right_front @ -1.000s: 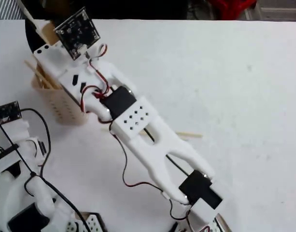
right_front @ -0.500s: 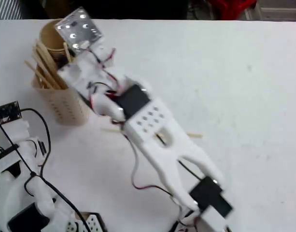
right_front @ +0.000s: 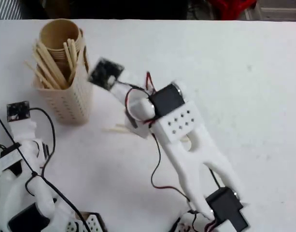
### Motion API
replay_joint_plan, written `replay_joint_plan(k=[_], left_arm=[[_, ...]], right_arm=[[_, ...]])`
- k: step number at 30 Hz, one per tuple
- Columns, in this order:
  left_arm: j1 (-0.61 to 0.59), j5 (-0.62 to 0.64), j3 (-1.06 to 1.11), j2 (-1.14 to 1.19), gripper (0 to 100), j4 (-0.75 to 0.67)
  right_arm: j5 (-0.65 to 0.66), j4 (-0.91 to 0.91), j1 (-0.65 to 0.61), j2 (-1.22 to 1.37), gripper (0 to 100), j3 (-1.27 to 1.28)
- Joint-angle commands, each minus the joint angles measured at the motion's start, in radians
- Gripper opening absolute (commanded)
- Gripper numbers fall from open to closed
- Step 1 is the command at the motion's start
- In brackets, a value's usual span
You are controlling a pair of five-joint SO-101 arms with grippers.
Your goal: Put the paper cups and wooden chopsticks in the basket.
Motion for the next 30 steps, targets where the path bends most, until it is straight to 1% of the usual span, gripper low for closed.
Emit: replay_joint_plan(k=[1,5,7,9,12,15,17,20,23,26,28,30], left_arm=[[0.016,-0.058,-0.06,-0.025,14,0.101],[0.019,-0.057,-0.051,-0.019,14,0.075],[0.035,-0.055,-0.02,-0.022,14,0.031],[0.038,-0.054,-0.008,-0.025,14,0.02],[0.033,-0.054,-0.006,-0.025,14,0.02],[0.033,-0.054,-0.005,-0.025,14,0.02],[0.033,-0.054,-0.003,-0.025,14,0.02],[0.031,-0.054,0.0,-0.025,14,0.02],[0.031,-0.054,0.0,-0.025,14,0.02],[0.031,-0.054,0.0,-0.025,14,0.02],[0.031,-0.054,0.0,-0.025,14,0.018],[0.031,-0.054,0.0,-0.025,14,0.018]], right_arm=[[0.176,-0.214,0.045,-0.059,19.0,0.305],[0.224,-0.518,0.056,-0.13,19.1,0.592],[0.227,-0.642,0.067,-0.16,19.1,0.698],[0.227,-0.756,0.074,-0.177,19.1,0.783],[0.227,-0.889,0.077,-0.157,19.1,0.856],[0.227,-0.978,0.076,-0.093,19.3,0.873],[0.227,-1.03,0.074,-0.028,22.4,0.87],[0.227,-1.067,0.071,0.073,28.2,0.85],[0.227,-1.063,0.091,0.15,28.7,0.802],[0.227,-1.0,0.097,0.168,28.5,0.752],[0.227,-0.972,0.097,0.182,24.1,0.738],[0.227,-0.966,0.097,0.188,14.7,0.736]])
